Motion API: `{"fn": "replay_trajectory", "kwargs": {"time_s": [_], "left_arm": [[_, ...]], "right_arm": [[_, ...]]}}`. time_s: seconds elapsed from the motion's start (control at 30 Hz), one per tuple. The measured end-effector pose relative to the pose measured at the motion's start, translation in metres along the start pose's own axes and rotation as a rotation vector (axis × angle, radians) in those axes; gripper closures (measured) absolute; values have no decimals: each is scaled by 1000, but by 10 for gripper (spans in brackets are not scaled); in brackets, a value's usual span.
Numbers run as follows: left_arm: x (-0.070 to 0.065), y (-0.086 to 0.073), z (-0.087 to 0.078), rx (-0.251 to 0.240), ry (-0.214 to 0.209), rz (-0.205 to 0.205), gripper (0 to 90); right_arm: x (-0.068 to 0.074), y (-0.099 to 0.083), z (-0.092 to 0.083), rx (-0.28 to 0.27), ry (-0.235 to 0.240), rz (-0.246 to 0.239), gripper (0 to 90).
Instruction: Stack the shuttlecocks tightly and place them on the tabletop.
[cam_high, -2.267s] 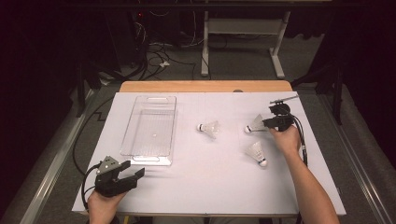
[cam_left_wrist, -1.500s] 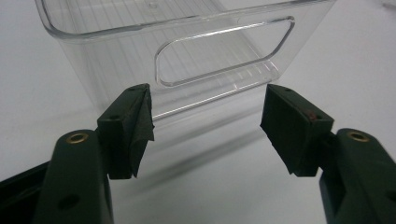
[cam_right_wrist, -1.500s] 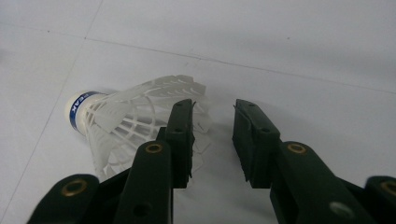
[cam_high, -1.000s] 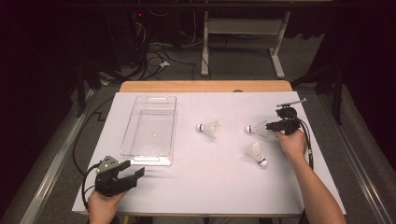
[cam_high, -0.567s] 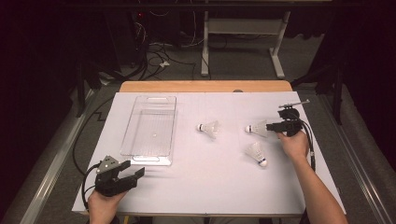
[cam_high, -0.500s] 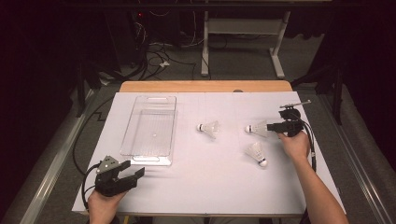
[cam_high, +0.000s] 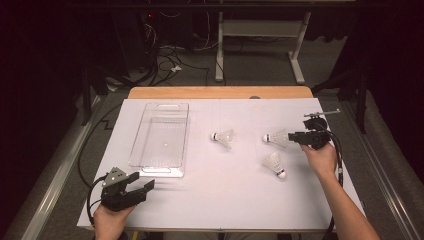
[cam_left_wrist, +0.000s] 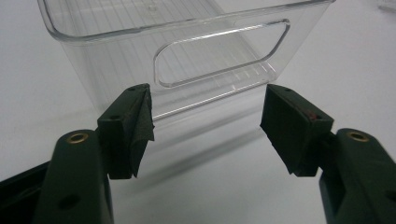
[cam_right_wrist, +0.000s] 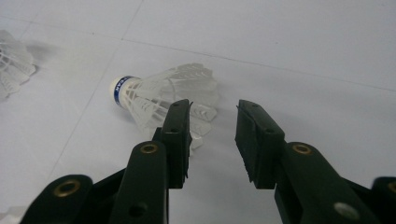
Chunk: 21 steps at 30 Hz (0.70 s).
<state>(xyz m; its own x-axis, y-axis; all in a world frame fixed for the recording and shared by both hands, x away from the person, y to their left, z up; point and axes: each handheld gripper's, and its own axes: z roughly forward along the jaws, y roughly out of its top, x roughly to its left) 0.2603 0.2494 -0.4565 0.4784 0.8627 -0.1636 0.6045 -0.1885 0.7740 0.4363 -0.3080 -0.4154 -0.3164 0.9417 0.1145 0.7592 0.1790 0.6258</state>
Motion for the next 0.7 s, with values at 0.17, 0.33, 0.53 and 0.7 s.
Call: {"fn": "replay_trajectory", "kwargs": {"time_s": [0.17,0.33,0.53,0.7], "left_arm": [[0,0,0,0,1,1,348],[0,0,0,0,2,1,348],[-1,0,0,0,2,2,348],[0,0,0,-2,1,0,348]], "right_arm": [[1,-4,-8,-14,10,-5,656],[2,-5,-17,-31,24,-10,656],[6,-6,-19,-28,36,-24,656],[10,-5,-15,-24,47,-31,657]]}}
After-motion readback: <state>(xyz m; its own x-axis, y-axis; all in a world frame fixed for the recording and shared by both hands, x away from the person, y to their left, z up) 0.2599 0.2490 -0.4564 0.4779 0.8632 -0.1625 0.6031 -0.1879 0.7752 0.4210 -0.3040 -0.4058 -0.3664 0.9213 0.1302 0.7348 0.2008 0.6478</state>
